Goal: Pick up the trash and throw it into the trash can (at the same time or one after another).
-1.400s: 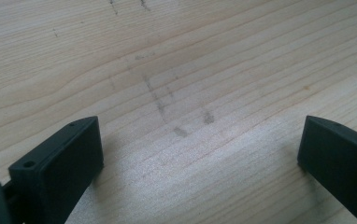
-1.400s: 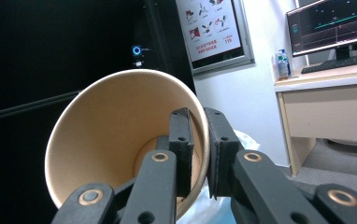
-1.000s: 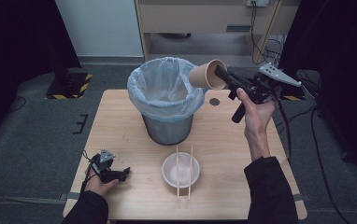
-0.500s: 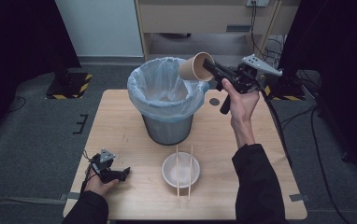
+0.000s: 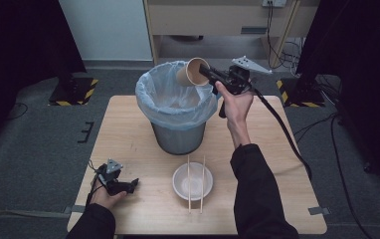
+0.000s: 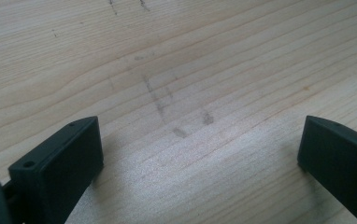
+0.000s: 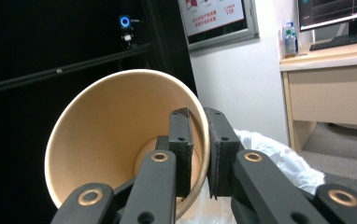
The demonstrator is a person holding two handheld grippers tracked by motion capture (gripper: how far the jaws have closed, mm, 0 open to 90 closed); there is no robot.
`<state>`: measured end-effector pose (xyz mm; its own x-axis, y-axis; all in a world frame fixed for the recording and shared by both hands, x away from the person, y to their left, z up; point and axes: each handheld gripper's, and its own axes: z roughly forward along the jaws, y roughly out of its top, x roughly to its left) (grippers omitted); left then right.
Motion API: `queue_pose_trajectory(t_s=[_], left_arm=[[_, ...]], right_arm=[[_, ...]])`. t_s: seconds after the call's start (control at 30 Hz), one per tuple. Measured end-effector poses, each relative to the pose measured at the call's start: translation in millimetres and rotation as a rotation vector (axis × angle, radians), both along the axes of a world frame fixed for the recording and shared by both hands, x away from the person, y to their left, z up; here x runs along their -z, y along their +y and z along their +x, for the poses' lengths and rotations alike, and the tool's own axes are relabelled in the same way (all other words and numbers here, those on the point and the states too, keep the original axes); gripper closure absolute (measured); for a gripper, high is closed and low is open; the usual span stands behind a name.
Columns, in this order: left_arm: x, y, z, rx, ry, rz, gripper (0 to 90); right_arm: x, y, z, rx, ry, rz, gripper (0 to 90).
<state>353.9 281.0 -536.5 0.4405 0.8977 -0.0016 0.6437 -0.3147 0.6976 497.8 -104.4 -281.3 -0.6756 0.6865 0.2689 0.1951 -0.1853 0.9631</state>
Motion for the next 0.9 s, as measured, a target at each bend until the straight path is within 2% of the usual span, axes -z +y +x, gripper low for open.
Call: queue_pose_trajectory(t_s=[0.1, 0.13, 0.3, 0.43, 0.53, 0.63, 0.73, 0.77, 0.8, 0.83, 0.9], left_arm=[[0.0, 0.0, 0.0, 0.000, 0.000, 0.000, 0.0], [0.0, 0.0, 0.0, 0.000, 0.000, 0.000, 0.0], [0.0, 0.0, 0.0, 0.000, 0.000, 0.000, 0.0], [0.0, 0.0, 0.0, 0.000, 0.000, 0.000, 0.0], [0.0, 0.0, 0.0, -0.001, 0.000, 0.000, 0.0], [0.0, 0.0, 0.0, 0.000, 0.000, 0.000, 0.0], [-0.1, 0.0, 0.0, 0.000, 0.001, 0.001, 0.0], [-0.1, 0.0, 0.0, 0.000, 0.001, 0.001, 0.0], [-0.1, 0.1, 0.0, 0.001, 0.001, 0.002, 0.0], [-0.1, 0.1, 0.0, 0.001, 0.001, 0.002, 0.0], [-0.1, 0.0, -0.1, 0.001, 0.001, 0.002, 0.0]], right_arm=[[3.8, 4.6, 2.8, -0.002, 0.012, -0.010, 82.4], [7.5, 8.4, 5.9, 0.002, 0.020, -0.030, 81.6], [11.7, 11.5, 10.2, 0.005, 0.038, -0.062, 71.2], [7.1, 6.4, 5.2, 0.000, 0.024, -0.054, 67.4], [-4.4, -8.6, -7.1, 0.006, -0.012, -0.040, 62.6], [-10.2, -17.1, -15.5, 0.008, -0.024, -0.035, 59.9], [-17.4, -32.6, -36.5, 0.011, -0.051, -0.064, 56.0], [-17.4, -32.6, -36.5, 0.011, -0.051, -0.064, 56.0], [-18.6, -39.2, -48.3, 0.014, -0.064, -0.095, 54.6], [-18.6, -39.2, -48.3, 0.014, -0.064, -0.095, 54.6], [-18.3, -44.6, -60.3, 0.016, -0.074, -0.126, 53.4]])
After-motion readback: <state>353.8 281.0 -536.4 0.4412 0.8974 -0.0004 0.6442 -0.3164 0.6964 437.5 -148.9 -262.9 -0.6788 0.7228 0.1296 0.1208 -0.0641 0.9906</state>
